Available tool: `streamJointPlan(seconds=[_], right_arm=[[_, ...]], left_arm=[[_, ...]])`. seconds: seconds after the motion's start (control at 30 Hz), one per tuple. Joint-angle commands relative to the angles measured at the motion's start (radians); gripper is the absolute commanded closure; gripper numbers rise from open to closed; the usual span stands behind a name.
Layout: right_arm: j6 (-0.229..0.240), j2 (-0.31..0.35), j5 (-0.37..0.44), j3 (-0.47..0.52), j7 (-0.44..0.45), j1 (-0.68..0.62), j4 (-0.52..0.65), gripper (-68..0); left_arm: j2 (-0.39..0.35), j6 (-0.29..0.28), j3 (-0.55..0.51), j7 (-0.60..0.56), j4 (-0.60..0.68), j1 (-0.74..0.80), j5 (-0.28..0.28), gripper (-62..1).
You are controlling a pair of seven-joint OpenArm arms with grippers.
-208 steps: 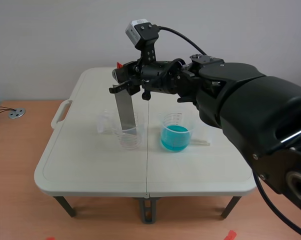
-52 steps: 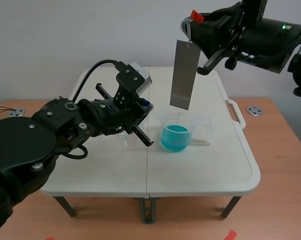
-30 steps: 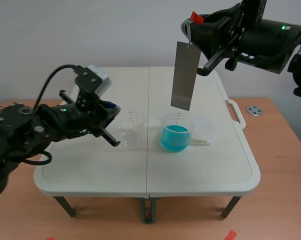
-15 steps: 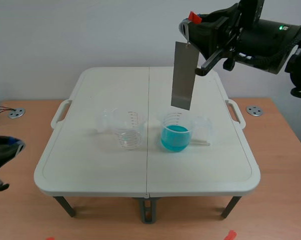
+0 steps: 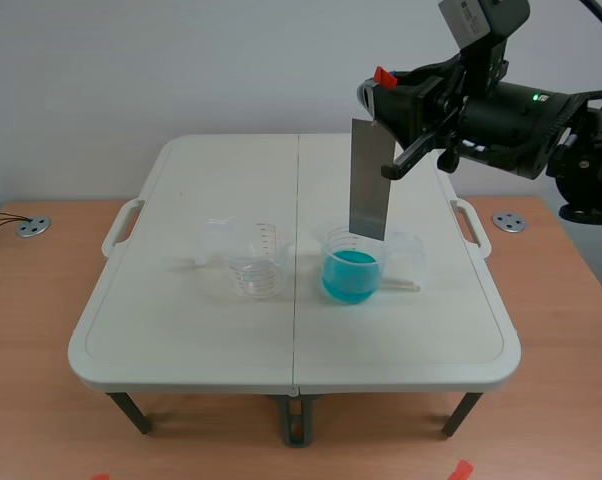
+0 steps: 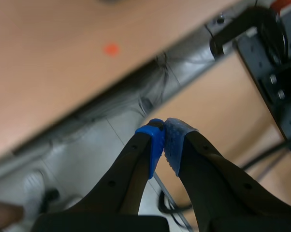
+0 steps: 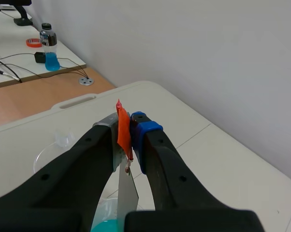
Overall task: Hold the metal plate by the orange handle, dip it into the blue solution, take it out and point at it, then put the plate back in the beaker on the left.
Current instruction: 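Lower the plate into the blue solution, then hold the plate still in the solution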
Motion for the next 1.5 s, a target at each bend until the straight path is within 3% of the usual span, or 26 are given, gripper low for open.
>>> streamJointPlan(seconds=[0.0,0.37,0.87,1.13,1.47], right_arm=[[0.002,-0.006,0.005,0.018,0.028,0.023,0.006,-1.1],[0.016,-0.039,-0.023,0.018,0.056,0.023,-0.056,-1.1],[0.049,-0.090,-0.022,0.018,0.082,0.023,-0.160,-1.1],[0.098,-0.108,-0.023,0.018,0.085,0.023,-0.211,-1.1],[0.109,-0.108,-0.023,0.018,0.100,0.022,-0.261,-1.1]], left_arm=[[0.039,-0.002,0.001,-0.013,-0.020,0.002,0.001,-1.7],[0.189,-0.003,0.066,-0.010,-0.176,0.013,0.155,-1.7],[0.223,-0.005,0.156,-0.006,-0.204,0.010,0.157,-1.7],[0.225,-0.004,0.163,0.002,-0.204,0.010,0.157,-1.7],[0.225,-0.004,0.163,0.001,-0.204,0.010,0.157,-1.7]])
